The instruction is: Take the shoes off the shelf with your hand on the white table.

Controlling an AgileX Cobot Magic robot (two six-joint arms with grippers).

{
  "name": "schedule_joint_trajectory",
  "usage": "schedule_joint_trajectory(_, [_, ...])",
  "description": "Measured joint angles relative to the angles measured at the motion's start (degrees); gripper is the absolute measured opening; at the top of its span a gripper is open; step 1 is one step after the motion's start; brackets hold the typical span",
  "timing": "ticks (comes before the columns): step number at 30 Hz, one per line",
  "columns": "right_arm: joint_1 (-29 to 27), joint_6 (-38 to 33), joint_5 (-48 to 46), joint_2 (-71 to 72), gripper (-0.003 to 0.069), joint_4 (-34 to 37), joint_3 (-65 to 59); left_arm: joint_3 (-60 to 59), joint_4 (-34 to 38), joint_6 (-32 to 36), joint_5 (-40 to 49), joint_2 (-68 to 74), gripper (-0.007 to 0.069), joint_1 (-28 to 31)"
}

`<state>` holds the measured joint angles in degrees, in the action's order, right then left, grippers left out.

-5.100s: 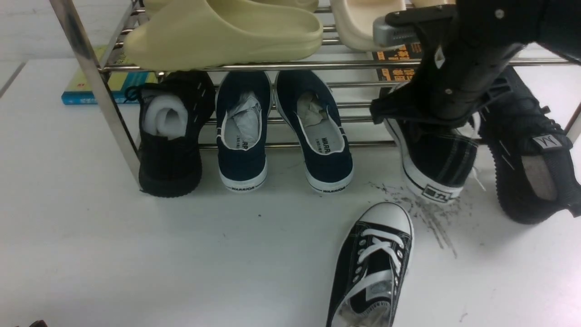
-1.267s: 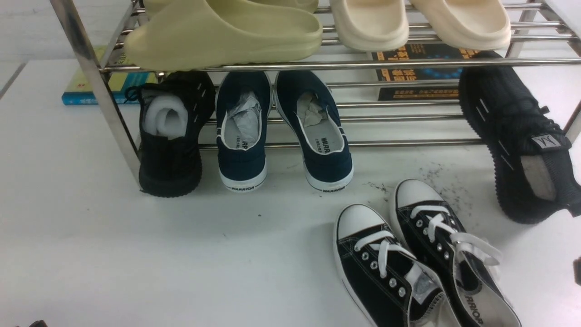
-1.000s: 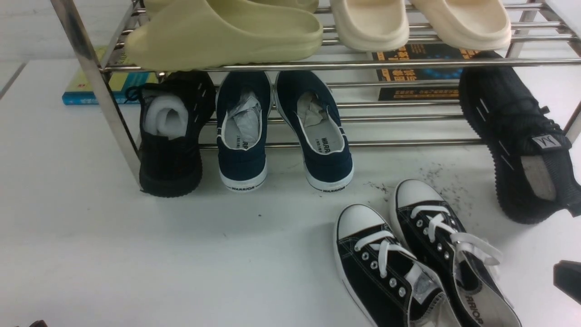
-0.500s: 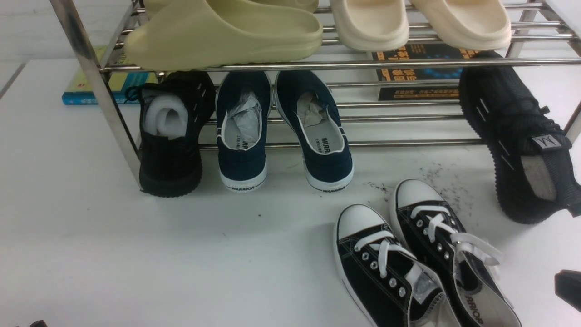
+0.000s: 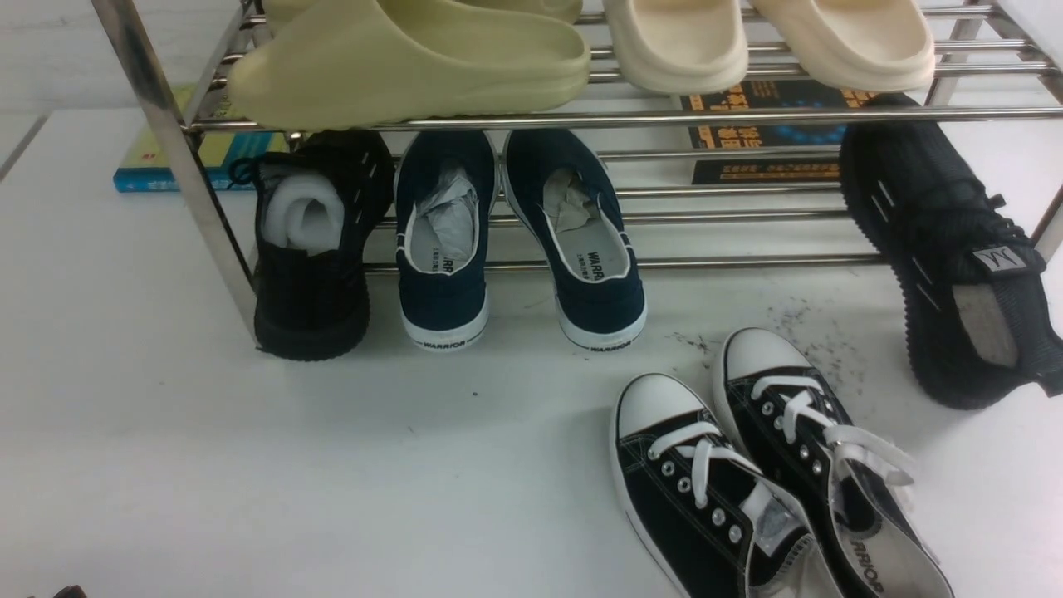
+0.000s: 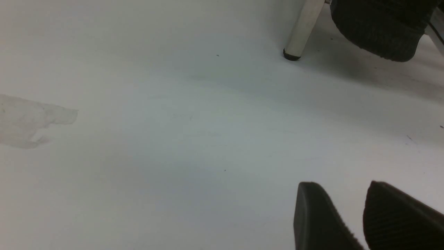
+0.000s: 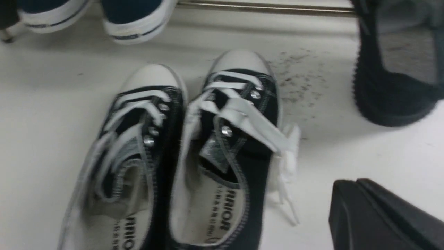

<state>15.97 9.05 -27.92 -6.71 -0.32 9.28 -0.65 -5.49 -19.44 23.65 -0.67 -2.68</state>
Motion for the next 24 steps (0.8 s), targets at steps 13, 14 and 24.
schedule_joint_trajectory(13, [-14.72,-15.85,0.85,7.32,0.0007,8.05,-8.83,0.0,0.0,0.0,0.0,0.0,0.0242,0.0])
schedule_joint_trajectory(14, [-14.72,-15.89,1.51,7.32,0.0009,8.05,-9.04,0.0,0.0,0.0,0.0,0.0,0.0242,0.0])
schedule_joint_trajectory(24, [-10.26,-12.93,4.33,7.32,0.0014,7.78,-9.76,0.0,0.0,0.0,0.0,0.0,0.0242,0.0])
